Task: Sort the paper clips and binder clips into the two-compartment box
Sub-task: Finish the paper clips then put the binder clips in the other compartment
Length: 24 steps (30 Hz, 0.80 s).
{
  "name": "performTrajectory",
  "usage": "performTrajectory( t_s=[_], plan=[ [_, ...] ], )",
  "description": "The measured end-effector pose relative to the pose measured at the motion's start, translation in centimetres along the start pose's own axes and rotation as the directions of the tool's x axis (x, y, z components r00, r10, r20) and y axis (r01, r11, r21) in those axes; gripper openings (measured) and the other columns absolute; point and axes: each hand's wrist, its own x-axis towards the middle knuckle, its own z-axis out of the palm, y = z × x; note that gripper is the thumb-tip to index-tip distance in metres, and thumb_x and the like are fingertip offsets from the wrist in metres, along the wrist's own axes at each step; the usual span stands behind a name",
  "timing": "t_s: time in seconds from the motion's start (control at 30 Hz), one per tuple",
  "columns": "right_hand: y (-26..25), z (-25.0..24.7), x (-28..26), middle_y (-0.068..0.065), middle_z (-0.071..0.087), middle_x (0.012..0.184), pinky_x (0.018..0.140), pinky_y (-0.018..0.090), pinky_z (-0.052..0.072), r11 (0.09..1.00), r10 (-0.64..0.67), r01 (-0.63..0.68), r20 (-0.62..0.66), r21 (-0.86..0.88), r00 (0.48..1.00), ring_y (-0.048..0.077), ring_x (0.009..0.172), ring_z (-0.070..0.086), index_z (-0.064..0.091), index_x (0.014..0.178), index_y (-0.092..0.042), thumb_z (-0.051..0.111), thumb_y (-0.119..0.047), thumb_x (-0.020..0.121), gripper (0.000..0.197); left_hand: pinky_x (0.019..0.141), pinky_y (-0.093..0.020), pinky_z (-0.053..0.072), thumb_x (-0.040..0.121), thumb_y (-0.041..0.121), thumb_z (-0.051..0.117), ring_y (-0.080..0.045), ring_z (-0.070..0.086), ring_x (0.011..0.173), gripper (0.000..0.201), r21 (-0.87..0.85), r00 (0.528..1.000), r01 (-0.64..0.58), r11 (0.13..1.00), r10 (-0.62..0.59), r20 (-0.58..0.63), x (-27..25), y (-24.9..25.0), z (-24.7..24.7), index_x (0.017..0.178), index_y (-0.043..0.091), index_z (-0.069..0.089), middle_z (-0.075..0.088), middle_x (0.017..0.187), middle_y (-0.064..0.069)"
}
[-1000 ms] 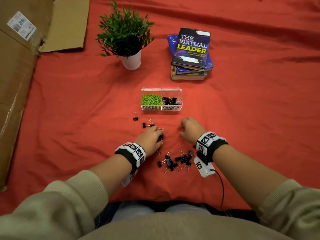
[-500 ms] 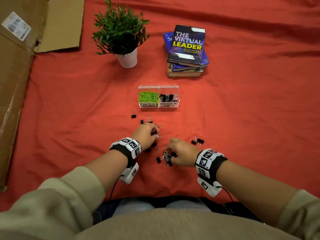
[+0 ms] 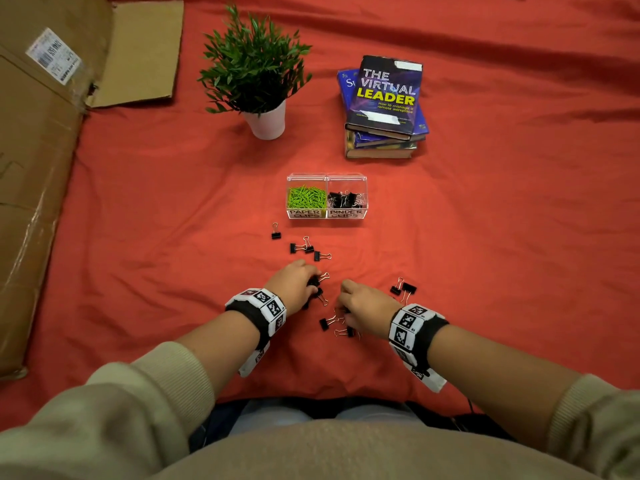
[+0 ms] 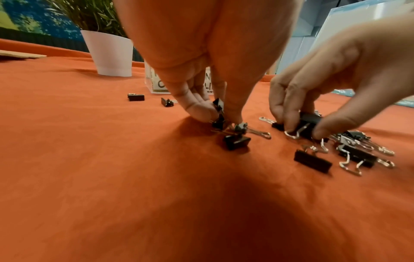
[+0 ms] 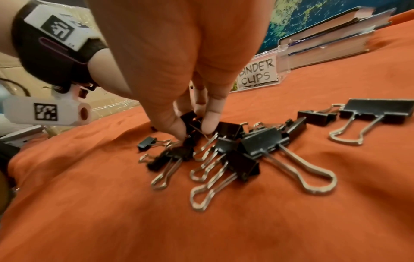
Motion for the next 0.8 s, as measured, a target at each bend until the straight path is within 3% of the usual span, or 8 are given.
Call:
performTrajectory(
  t_s=[0.13,0.23,0.3,0.37,0.47,0.6,0.73,0.8],
  plan=[
    [0.9,-3.5,0.7,0.008,0.059,0.101,0.079,0.031,0.05,0.959,0.141,-0.097,-0.152,0.265,0.978,0.026,0.09,0.061,0.066,0.096,-0.008,0.06,-0.016,0.083,0.017,0.096,-0.036,0.042,0.088,0.026,0.063,-0.027,0.052,0.114,0.029,-0.007,1.0,0.022,1.0,-0.022,0.004,0.1,0.1,-0.2,0.113,0.012,0.06,0.054,0.116,-0.008],
    [2.0,-8.2,2.0,-0.004,0.059,0.083,0.068,0.019,0.048,0.86,0.328,-0.152,-0.301,0.486,0.896,0.013,0.077,0.06,0.069,0.093,-0.012,0.065,-0.014,0.083,0.011,0.093,-0.033,0.042,0.085,0.021,0.067,-0.024,0.053,0.109,0.023,-0.081,0.999,0.042,0.996,-0.043,-0.009,0.2,0.2,-0.3,0.105,0.011,0.06,0.051,0.114,-0.007],
    [3.2,-11.0,3.7,-0.003,0.059,0.086,0.068,0.016,0.044,0.842,0.384,-0.138,-0.4,0.521,0.832,0.008,0.074,0.055,0.07,0.095,-0.011,0.066,-0.015,0.083,0.013,0.084,-0.028,0.04,0.082,0.017,0.069,-0.023,0.055,0.103,0.017,-0.117,0.999,0.033,0.993,-0.036,-0.024,0.4,0.1,-0.3,0.094,0.013,0.059,0.055,0.108,-0.005],
    [4.2,-12.9,5.6,0.005,0.06,0.099,0.074,0.019,0.045,0.86,0.4,-0.168,-0.434,0.481,0.807,0.013,0.081,0.056,0.069,0.103,-0.01,0.064,-0.017,0.085,0.02,0.078,-0.026,0.04,0.081,0.016,0.069,-0.022,0.057,0.098,0.014,-0.116,0.999,0.021,0.993,-0.024,-0.023,0.4,0.0,-0.3,0.089,0.015,0.058,0.059,0.103,-0.003],
    [5.1,-13.9,8.2,0.013,0.06,0.113,0.089,0.033,0.047,0.891,0.388,-0.231,-0.393,0.39,0.833,0.028,0.101,0.058,0.066,0.115,-0.01,0.061,-0.018,0.087,0.03,0.076,-0.028,0.043,0.08,0.014,0.068,-0.02,0.058,0.092,0.013,-0.118,1.0,-0.004,0.993,0.001,-0.02,0.5,0.0,-0.3,0.083,0.017,0.056,0.062,0.098,-0.002],
    [5.6,-13.5,8.7,0.015,0.058,0.128,0.098,0.03,0.042,0.917,0.348,-0.248,-0.325,0.311,0.879,0.03,0.116,0.056,0.062,0.122,-0.009,0.056,-0.013,0.089,0.034,0.073,-0.027,0.043,0.079,0.009,0.067,-0.018,0.057,0.083,0.017,-0.176,1.0,-0.024,0.984,0.022,-0.018,0.7,-0.1,-0.6,0.084,0.02,0.055,0.059,0.087,0.003],
    [5.6,-11.9,5.9,0.005,0.055,0.096,0.084,0.03,0.048,0.881,0.388,-0.185,-0.444,0.434,0.807,0.016,0.084,0.052,0.068,0.097,-0.009,0.052,-0.004,0.085,0.02,0.071,-0.021,0.041,0.083,0.01,0.065,-0.014,0.056,0.081,0.015,-0.24,0.994,-0.05,0.969,0.025,-0.106,2.1,1.0,-2.8,0.097,0.016,0.063,0.059,0.088,0.005],
    [5.4,-9.6,4.2,0.002,0.054,0.095,0.087,0.037,0.05,0.908,0.313,-0.179,-0.33,0.378,0.891,0.014,0.084,0.051,0.065,0.098,-0.013,0.054,-0.007,0.084,0.019,0.071,-0.016,0.041,0.087,0.013,0.064,-0.008,0.055,0.083,0.012,-0.26,0.984,-0.072,0.963,0.026,-0.175,3.5,2.2,-4.7,0.098,0.018,0.064,0.058,0.091,0.008]
  ],
)
